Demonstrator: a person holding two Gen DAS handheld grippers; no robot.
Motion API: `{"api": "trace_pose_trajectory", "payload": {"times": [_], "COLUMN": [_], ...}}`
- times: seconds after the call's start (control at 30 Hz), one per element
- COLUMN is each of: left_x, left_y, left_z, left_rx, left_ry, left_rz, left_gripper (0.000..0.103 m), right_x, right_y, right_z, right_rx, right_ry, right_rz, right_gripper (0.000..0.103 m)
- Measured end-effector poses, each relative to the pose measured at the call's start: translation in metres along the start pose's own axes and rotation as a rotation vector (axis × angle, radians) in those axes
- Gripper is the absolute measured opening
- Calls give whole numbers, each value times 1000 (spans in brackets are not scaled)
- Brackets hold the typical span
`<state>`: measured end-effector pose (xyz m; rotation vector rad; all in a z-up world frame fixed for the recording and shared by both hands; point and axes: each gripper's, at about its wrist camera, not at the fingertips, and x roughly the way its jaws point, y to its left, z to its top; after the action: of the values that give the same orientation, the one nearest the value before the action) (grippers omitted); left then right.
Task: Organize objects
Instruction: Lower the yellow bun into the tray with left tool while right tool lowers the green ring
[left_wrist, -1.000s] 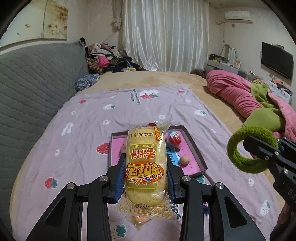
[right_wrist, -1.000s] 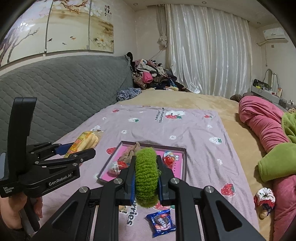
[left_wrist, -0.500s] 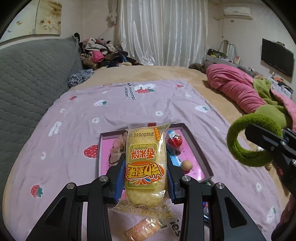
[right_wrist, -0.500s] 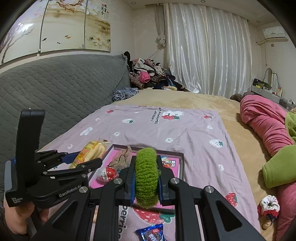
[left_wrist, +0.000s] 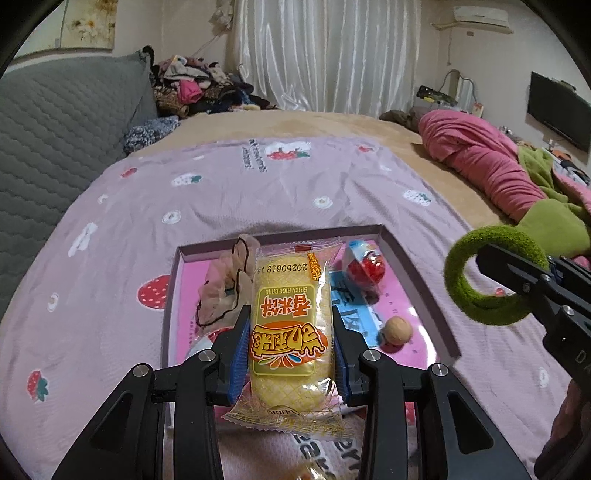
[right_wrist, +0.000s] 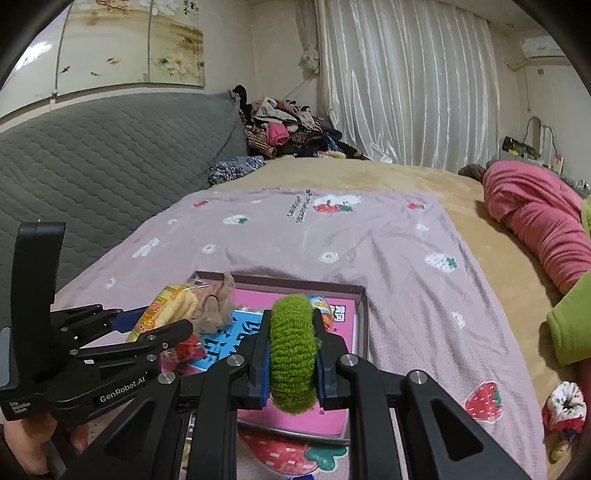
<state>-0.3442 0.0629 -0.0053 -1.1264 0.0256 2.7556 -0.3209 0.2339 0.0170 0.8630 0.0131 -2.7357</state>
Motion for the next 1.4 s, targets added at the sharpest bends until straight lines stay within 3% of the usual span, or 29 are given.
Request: {"api": "trace_pose_trajectory", "payload": {"times": [0.6,1.4], "left_x": [63,108], "left_y": [1,-1], "left_z": [-2,-17], "left_rx": [29,40], "left_ry": [54,165], "left_rz": [-23,-21], "left_gripper": [39,39], "right_x": [62,116], "right_y": [-34,-38], "right_z": [-11,-34], "right_rx": [18,11], "right_ry": [27,204], "right_rz": [-7,-31], "right_gripper": [18,18]}}
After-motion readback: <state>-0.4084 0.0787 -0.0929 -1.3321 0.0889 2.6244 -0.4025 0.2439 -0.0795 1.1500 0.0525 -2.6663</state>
